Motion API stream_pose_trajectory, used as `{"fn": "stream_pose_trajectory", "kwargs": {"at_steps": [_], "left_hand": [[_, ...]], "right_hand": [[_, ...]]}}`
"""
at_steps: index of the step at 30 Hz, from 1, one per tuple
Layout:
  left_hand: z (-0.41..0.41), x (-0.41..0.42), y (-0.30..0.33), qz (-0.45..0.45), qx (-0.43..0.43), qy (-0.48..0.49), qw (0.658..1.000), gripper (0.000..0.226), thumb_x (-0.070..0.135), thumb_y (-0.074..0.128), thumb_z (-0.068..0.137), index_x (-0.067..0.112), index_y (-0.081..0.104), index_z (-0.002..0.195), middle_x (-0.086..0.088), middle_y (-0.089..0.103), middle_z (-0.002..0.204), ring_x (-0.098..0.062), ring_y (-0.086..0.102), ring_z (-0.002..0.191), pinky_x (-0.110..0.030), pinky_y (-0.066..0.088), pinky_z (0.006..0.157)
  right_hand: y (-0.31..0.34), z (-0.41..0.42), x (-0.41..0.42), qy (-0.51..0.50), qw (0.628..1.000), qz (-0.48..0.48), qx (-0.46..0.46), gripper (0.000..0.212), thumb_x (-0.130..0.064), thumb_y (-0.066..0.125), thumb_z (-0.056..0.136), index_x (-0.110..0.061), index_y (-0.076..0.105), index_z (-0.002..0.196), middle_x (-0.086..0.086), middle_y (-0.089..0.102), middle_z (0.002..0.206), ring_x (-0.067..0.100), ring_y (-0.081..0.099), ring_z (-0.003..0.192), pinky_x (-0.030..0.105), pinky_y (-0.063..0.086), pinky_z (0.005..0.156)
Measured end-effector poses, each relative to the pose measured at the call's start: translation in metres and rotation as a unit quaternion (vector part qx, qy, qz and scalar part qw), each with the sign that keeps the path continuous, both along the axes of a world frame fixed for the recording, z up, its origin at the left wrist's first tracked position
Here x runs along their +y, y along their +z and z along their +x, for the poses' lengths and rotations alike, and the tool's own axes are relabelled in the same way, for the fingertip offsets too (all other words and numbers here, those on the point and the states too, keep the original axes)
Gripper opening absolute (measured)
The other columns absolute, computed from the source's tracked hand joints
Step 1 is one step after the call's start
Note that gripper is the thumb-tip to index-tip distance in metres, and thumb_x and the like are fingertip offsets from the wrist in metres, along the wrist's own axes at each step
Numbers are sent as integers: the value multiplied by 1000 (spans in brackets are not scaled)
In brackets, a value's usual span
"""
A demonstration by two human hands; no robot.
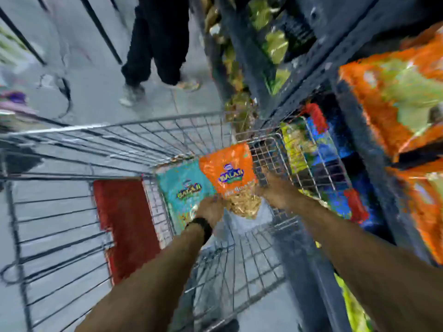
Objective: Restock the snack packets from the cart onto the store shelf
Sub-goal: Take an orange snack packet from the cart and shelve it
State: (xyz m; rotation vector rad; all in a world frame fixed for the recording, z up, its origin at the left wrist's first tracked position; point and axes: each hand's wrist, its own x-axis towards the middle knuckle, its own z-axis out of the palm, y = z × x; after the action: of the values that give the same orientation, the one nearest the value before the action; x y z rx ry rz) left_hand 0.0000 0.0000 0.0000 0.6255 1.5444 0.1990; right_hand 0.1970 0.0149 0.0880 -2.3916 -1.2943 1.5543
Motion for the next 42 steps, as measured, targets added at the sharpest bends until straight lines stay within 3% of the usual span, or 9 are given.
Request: {"fn": "stream_pose_trajectory", "kwargs": {"at_steps": [4,8,11,20,25,29,32,36,42], "left_hand": [[22,0,-18,-9,-52,23,998,39,7,71,88,-8,68,124,-20,76,110,-12,73,88,-28,55,82],[39,-6,-25,-36,-116,116,986,41,-10,58,97,30,47,92,16,78,69,0,72,66,-34,54,80],[42,-11,-24,-56,-112,119,985,25,-2,55,102,19,59,113,-8,71,105,-19,62,96,-54,55,83],[34,-12,-3,-93,-108,73,987,22,15,56,105,30,49,120,7,67,100,-14,63,85,-37,53,79],[20,-20,71,-23,-122,39,991,50,19,62,102,18,43,148,1,68,128,-23,67,102,-37,51,70],[12,-36,163,93,-173,16,980,33,11,65,100,21,57,131,-9,66,142,-24,68,104,-40,53,91],[8,-54,244,204,-209,-16,956,27,8,65,99,19,61,123,-15,71,132,-13,73,86,-24,61,72],[4,-94,365,323,-241,-70,912,41,18,74,93,12,63,133,-16,74,133,-34,72,120,-54,57,105],[40,-168,521,463,-309,-162,815,32,16,71,96,16,67,128,-12,78,124,-24,72,106,-56,56,101]], "right_hand": [[-36,13,11,-113,988,-90,53,112,-48,90,72,-13,31,160,2,55,143,29,63,119,22,58,72],[-55,16,3,-114,982,-139,53,62,-19,79,88,-16,53,144,-7,65,118,23,65,104,32,50,71],[-66,17,-2,-123,977,-157,74,38,-8,76,89,-24,57,118,-7,59,91,10,55,78,30,47,70],[-51,1,-13,-112,979,-134,106,48,3,71,90,-15,57,132,13,70,129,22,64,96,29,44,69],[23,-8,-38,-132,985,-31,106,55,0,78,85,-14,58,135,8,70,129,24,63,111,32,50,80],[116,-17,-75,-166,975,92,113,51,-6,86,77,-22,64,121,4,74,123,24,69,112,47,54,104],[186,-14,-110,-189,951,206,133,58,-23,94,56,-27,69,108,2,79,115,27,73,109,54,55,104],[315,-20,-182,-211,907,343,124,57,-17,93,69,-14,69,120,-2,78,103,-8,73,81,18,59,82],[450,4,-303,-232,822,519,32,43,-16,93,71,-27,72,107,-19,76,88,-15,66,78,10,50,72]]}}
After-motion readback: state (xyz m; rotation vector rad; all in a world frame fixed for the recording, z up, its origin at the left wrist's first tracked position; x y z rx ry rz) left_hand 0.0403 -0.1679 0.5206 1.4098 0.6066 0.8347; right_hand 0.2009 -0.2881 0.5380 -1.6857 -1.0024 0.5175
